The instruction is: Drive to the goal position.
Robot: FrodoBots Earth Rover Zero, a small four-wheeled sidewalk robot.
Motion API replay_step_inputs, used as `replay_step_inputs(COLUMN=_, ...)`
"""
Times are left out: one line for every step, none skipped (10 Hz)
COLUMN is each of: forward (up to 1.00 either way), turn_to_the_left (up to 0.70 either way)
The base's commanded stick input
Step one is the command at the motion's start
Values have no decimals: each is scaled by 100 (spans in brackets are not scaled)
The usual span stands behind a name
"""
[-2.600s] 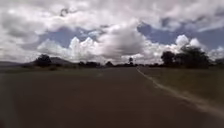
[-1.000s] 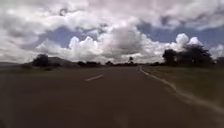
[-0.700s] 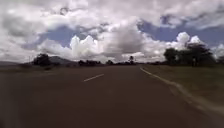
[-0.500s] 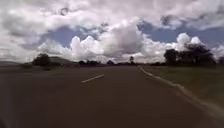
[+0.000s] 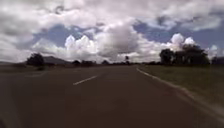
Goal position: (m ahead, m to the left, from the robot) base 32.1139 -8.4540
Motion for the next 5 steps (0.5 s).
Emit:
replay_step_inputs(forward=100, turn_to_the_left=-24)
replay_step_inputs(forward=100, turn_to_the_left=-40)
replay_step_inputs(forward=100, turn_to_the_left=-40)
replay_step_inputs(forward=100, turn_to_the_left=-39)
replay_step_inputs(forward=100, turn_to_the_left=-30)
